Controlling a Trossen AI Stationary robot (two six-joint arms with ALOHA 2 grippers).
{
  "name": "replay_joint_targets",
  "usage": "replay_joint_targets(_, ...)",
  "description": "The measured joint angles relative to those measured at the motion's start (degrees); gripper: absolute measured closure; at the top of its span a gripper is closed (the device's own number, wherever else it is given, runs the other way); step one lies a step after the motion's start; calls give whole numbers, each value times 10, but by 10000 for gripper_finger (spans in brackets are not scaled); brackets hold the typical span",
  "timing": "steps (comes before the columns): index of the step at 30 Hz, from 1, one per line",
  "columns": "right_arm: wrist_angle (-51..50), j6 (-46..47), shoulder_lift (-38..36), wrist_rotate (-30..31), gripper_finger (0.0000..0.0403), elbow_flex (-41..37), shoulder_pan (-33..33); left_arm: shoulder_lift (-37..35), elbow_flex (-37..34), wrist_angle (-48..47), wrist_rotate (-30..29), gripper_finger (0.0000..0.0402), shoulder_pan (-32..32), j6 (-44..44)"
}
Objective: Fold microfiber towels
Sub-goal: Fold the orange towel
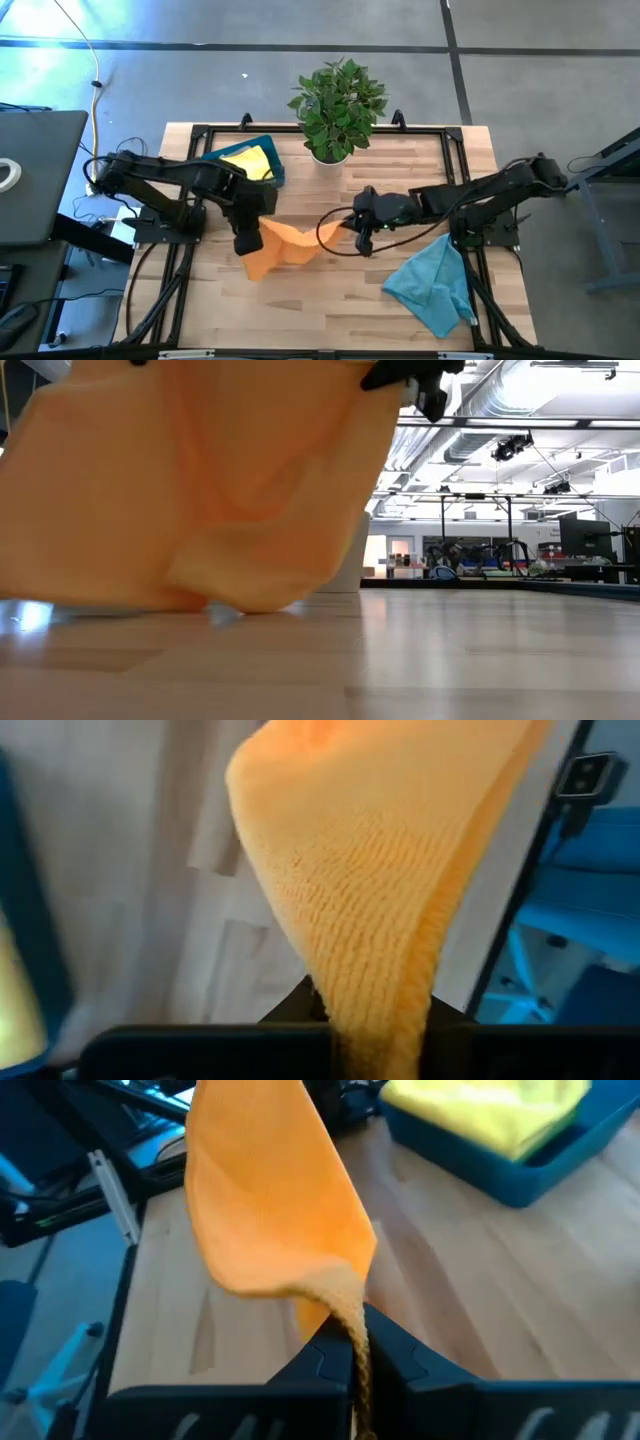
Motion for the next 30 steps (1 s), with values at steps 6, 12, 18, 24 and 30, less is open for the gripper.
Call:
replay_joint_targets(6,-67,-65,5,5,403,69,0,0,30,-17,-7,401,-17,49)
replay_joint_targets(12,-219,-125,19,54,403,169,-5,1,33,-51,-68,401,-42,78)
replay_joint_targets(18,-324,-143,41,56,403,217,-8,12,33,-89,-191,401,-43,44)
replay_joint_targets(24,-330,-163,44,18,403,217,-8,38,33,-89,-102,401,-53,128)
replay_joint_targets(30,-332,-223,44,147,403,217,-25,52,33,-88,-272,401,-54,192)
